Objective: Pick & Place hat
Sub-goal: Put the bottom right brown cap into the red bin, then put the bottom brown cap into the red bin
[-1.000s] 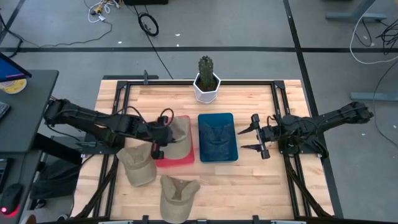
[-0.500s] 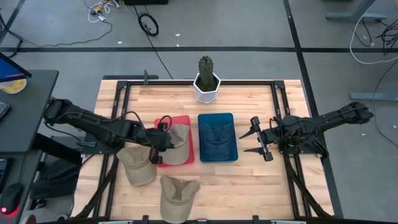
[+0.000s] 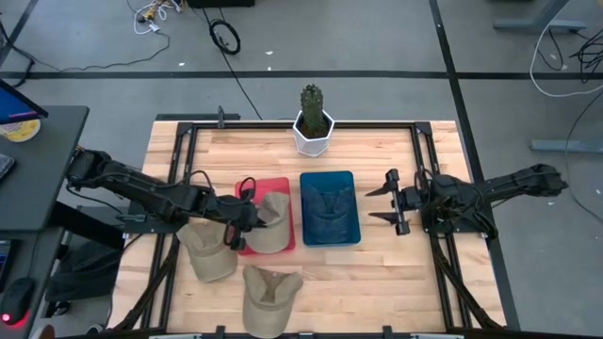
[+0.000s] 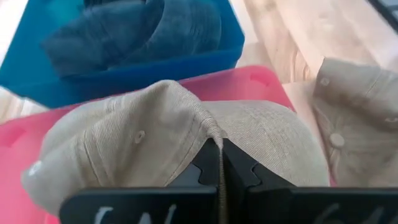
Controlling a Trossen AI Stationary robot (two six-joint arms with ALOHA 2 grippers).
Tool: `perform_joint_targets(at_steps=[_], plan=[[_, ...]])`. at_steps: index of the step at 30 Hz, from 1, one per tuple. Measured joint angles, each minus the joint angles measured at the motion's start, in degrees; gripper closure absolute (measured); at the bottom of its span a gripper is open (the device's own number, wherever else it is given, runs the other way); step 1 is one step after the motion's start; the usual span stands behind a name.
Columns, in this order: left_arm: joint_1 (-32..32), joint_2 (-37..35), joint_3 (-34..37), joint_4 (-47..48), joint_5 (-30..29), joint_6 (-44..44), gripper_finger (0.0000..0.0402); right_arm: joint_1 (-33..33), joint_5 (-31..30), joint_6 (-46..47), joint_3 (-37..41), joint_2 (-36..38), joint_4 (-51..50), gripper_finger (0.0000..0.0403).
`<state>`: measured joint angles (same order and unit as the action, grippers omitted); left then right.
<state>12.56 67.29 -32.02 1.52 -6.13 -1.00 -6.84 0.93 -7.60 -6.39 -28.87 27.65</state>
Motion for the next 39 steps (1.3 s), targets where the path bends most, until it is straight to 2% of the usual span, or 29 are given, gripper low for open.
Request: perform_joint_targets(at_steps=[8,14,28,33,39], plan=[[0.04,0.04,3.28,-4.34,0.09,0.44,0.0400,1.56,0.07,1.13,5.26,12.40,-5.34,0.0149],[0.07,0.04,5.08,-5.80,0.17,0.35,0.0400,1.54,0.01,1.14,5.51,19.16,-12.18,0.0149],[-2.55,0.22,7.18,-5.24,0.07,-1.33,0.0376,1.56,-0.46,1.47,5.49,21.47,-15.57,0.0149],[-2.80,0.22,7.18,-5.15,0.04,-1.36,0.0345,1.56,-0.46,1.16,5.46,21.50,-15.69,0.0149],[-2.70,0.22,7.18,-5.11,0.07,-1.33,0.0260,1.56,-0.46,0.96,5.42,21.54,-16.41,0.0149]])
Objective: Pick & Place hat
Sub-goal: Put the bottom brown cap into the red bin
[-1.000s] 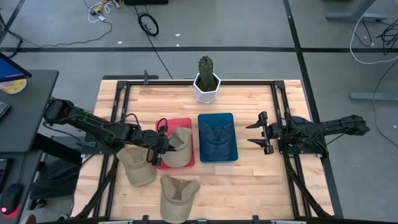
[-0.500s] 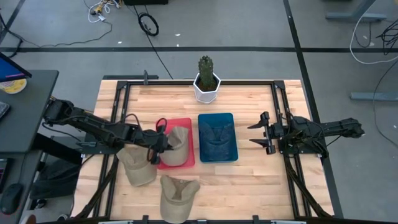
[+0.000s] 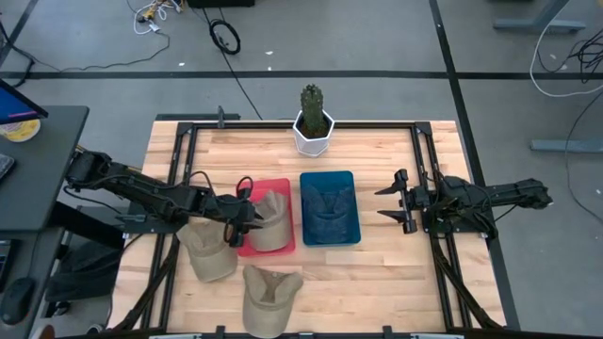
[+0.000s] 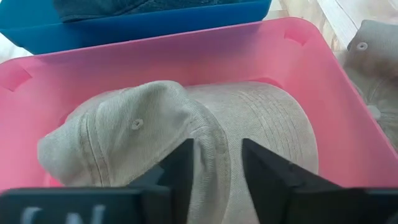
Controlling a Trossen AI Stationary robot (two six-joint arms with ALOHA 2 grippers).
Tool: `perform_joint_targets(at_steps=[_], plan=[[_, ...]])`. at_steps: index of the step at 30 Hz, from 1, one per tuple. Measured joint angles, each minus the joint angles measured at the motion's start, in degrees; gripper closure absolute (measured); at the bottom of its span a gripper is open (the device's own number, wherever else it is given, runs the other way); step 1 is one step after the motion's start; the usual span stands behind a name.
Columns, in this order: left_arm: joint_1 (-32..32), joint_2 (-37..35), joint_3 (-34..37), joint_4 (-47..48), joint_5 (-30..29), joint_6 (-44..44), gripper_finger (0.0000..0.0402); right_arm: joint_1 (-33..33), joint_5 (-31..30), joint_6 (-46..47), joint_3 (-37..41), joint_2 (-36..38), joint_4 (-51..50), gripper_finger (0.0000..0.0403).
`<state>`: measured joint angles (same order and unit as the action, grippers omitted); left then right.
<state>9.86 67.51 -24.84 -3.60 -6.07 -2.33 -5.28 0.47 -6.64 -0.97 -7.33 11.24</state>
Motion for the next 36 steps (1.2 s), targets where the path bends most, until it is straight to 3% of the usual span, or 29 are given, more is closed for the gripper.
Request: perform_joint_targets(at_steps=[5,9,14,25,36], plan=[[0.01,-0.93,0.00,-0.10,0.00,-0.13,0.0198,0.00,0.00,-0.62,-0.02,0.71,-4.30,0.0149],[0.01,-3.25,0.00,-0.12,-0.02,-0.35,0.0179,0.00,-0.01,-0.40,-0.02,2.70,-7.83,0.0149],[0.01,-7.56,-0.02,-0.11,0.00,-0.39,0.0181,0.00,-0.04,-0.87,-0.02,7.39,-10.59,0.0149],[3.44,-12.50,-0.21,-2.44,0.02,0.05,0.0186,0.00,-0.39,-4.71,-0.07,6.19,-10.63,0.0149],[11.79,-12.39,-9.42,2.19,-2.74,4.54,0.0186,0.00,-0.34,-0.98,-0.07,6.14,-10.64,0.0149]])
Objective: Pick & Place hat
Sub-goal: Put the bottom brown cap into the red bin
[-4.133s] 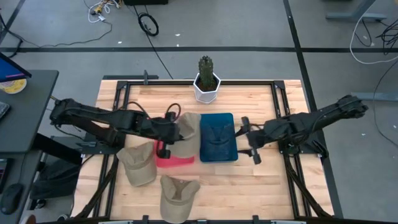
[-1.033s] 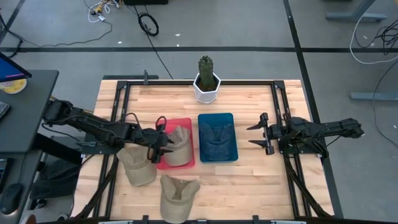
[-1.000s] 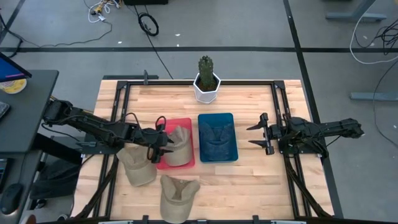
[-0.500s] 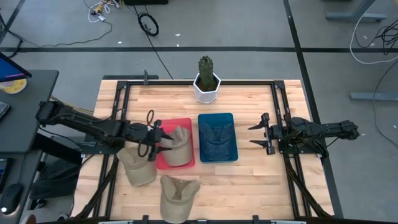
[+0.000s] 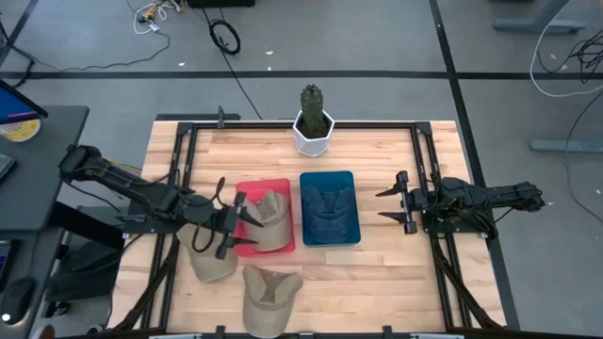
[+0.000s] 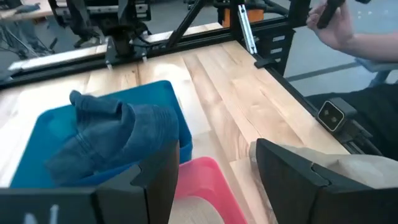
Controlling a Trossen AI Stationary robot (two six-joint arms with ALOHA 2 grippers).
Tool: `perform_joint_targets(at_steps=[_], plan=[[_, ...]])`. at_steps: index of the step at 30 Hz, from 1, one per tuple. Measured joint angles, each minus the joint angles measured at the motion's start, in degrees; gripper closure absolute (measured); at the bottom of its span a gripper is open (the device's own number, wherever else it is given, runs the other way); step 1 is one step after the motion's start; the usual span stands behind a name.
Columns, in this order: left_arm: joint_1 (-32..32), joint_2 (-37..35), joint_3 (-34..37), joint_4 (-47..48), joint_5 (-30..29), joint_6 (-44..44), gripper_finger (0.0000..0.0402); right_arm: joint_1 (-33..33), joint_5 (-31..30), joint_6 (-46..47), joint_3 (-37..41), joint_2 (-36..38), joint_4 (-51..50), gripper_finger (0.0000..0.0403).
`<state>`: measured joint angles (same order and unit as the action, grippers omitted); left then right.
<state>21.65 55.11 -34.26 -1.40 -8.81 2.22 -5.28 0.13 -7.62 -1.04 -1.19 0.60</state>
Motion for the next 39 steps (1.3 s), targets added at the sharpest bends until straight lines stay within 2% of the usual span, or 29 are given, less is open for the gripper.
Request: perform_joint_targets(at_steps=[10,18,24,27,31,35,39], plan=[[7.79,2.71,-4.83,5.53,-5.40,-3.02,0.0186,0.00,0.06,1.14,0.02,0.00,0.01,0.0149],[13.27,14.31,-15.30,12.58,-8.84,-3.69,0.0186,0.00,0.06,1.14,0.04,0.00,0.04,0.0149],[15.97,23.68,-24.02,18.89,-10.13,-9.48,0.0186,0.00,0.07,1.14,0.04,0.00,0.04,0.0149],[17.33,27.82,-27.19,20.82,-9.59,-11.58,0.0186,0.00,0.08,1.14,0.04,0.00,0.06,0.0149],[18.05,32.95,-29.67,20.90,-4.16,-16.70,0.0186,0.00,0.08,1.14,0.04,0.00,0.07,0.0149],[18.46,37.88,-30.25,20.94,-2.83,-19.91,0.0186,0.00,0.08,1.14,0.04,0.00,0.07,0.0149],[18.30,41.68,-30.27,20.82,2.03,-21.13,0.0186,0.00,0.08,1.14,0.04,-0.02,0.09,0.0149]])
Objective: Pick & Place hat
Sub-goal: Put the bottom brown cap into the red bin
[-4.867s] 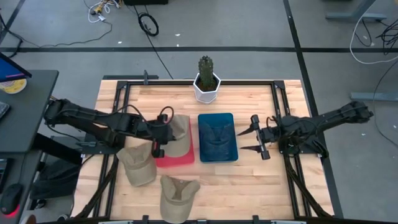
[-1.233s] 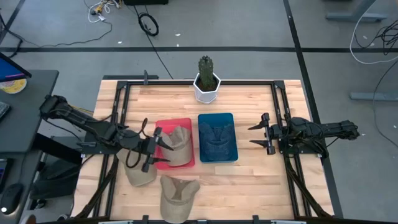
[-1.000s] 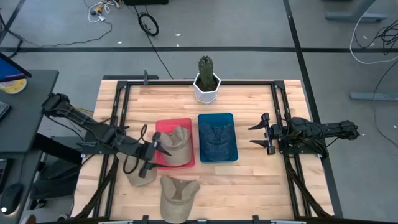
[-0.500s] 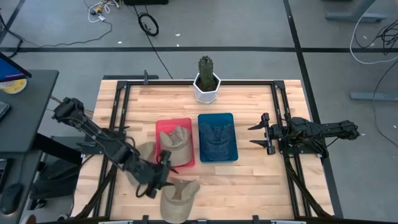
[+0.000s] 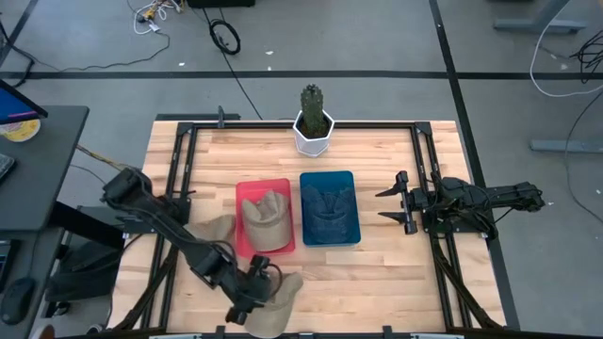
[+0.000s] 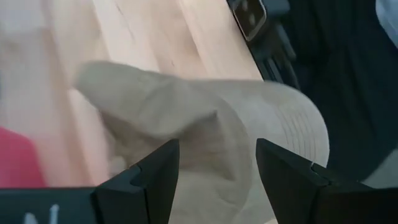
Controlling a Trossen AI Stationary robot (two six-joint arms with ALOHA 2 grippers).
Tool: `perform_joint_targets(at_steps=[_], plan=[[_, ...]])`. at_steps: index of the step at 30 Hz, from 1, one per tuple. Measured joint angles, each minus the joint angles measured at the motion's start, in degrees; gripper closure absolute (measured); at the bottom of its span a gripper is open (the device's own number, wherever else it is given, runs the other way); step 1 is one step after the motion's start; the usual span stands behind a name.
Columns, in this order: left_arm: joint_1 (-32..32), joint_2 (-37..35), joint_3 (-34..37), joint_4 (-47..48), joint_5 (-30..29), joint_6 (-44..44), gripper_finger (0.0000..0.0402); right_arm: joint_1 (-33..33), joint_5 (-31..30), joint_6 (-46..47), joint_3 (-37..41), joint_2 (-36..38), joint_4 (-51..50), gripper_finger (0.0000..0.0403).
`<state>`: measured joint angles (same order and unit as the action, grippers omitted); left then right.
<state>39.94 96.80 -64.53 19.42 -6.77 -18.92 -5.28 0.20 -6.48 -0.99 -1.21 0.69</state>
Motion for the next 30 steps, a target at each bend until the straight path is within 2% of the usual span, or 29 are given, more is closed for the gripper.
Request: perform_joint_targets(at_steps=[6,19,23,27,28,30], plan=[[0.00,2.86,-0.02,-2.79,2.41,-1.62,0.0186,-0.01,0.00,0.00,0.00,0.00,0.02,0.0149],[0.00,7.51,0.09,-4.86,3.18,-4.60,0.0194,0.00,0.00,0.00,0.00,0.00,0.04,0.0149],[-0.02,7.80,0.09,-5.68,3.49,-4.19,0.0246,0.00,0.00,-0.01,0.00,0.00,0.04,0.0149],[-0.80,7.80,0.09,-5.86,4.38,-4.88,0.0363,0.00,0.00,-0.02,0.00,0.00,0.04,0.0149],[-1.16,7.80,0.09,-5.88,4.91,-5.32,0.0380,-0.01,-0.02,-0.01,0.00,0.00,0.07,0.0149],[-1.40,7.80,0.09,-5.90,5.16,-4.83,0.0389,0.00,0.00,-0.02,0.00,0.00,0.04,0.0149]])
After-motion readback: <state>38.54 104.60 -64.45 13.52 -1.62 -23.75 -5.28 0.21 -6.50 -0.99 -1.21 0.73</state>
